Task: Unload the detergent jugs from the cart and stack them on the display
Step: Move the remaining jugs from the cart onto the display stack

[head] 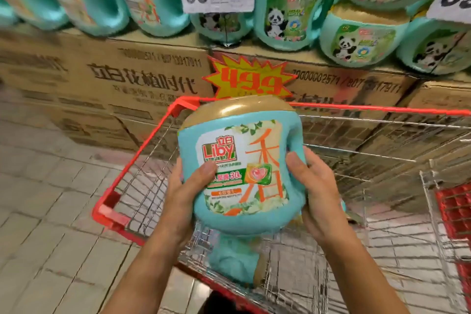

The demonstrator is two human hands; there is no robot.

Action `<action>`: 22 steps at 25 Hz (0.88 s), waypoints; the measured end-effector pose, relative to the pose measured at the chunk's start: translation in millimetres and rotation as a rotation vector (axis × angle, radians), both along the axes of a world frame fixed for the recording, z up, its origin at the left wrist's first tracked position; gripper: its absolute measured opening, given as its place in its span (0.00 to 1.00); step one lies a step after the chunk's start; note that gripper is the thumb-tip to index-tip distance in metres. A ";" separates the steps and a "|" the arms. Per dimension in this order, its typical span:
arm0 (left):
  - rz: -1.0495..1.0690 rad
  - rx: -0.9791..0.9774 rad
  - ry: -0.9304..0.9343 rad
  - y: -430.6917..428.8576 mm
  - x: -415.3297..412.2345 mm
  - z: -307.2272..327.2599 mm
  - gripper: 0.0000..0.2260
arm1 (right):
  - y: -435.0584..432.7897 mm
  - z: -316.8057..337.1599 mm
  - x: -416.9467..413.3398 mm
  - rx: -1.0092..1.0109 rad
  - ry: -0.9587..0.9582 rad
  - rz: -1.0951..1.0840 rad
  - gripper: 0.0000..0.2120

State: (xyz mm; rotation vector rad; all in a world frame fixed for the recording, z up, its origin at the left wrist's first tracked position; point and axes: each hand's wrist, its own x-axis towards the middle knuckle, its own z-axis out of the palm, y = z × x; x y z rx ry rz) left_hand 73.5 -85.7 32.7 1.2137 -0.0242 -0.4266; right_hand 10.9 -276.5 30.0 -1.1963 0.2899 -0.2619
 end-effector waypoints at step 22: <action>0.541 0.154 -0.131 420.9 34.6 28.7 0.29 | 422.0 19.0 126.9 -0.027 -0.038 0.452 0.32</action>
